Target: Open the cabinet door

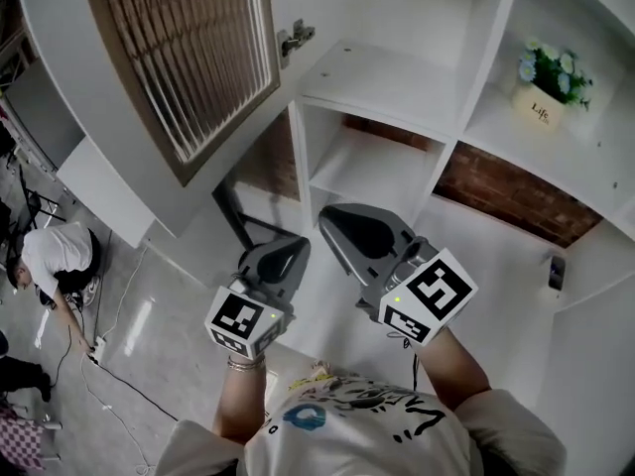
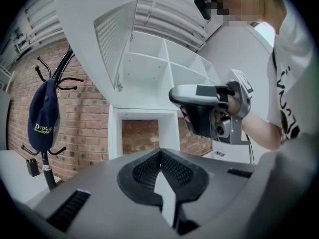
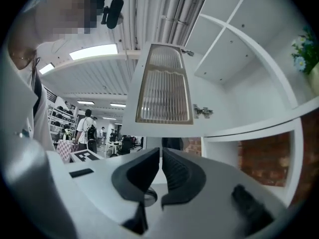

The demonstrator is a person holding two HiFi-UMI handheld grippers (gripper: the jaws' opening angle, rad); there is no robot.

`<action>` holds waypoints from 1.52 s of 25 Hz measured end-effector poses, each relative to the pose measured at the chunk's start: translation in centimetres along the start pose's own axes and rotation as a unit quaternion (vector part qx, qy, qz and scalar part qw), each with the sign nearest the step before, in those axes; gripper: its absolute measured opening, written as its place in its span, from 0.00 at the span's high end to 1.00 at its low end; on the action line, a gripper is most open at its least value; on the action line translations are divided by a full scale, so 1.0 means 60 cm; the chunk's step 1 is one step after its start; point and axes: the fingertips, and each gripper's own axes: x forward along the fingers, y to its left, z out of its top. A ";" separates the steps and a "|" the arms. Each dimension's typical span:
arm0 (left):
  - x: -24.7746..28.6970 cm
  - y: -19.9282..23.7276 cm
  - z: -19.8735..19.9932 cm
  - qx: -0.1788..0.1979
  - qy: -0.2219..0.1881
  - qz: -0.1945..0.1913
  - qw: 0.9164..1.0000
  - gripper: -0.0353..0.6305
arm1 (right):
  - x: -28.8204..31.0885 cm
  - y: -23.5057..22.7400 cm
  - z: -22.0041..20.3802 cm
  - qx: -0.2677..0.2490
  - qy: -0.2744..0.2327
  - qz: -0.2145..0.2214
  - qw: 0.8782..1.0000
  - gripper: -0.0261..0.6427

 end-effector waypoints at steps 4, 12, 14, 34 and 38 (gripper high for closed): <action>0.025 -0.024 0.000 -0.002 0.000 -0.031 1.000 0.92 | -0.041 -0.020 -0.032 -0.004 0.024 -0.038 0.999 0.91; 0.063 -0.070 -0.022 -0.006 0.010 -0.084 0.996 0.93 | -0.111 -0.041 -0.083 0.007 0.051 -0.079 0.996 0.91; 0.068 -0.084 -0.028 -0.009 0.010 -0.097 0.995 0.93 | -0.127 -0.043 -0.094 0.009 0.055 -0.087 0.995 0.91; 0.086 -0.206 -0.070 -0.027 0.019 -0.197 0.980 0.93 | -0.262 -0.048 -0.235 0.083 0.101 -0.165 0.978 0.92; 0.083 -0.217 -0.089 -0.021 0.031 -0.204 0.978 0.93 | -0.276 -0.042 -0.252 0.086 0.115 -0.168 0.975 0.92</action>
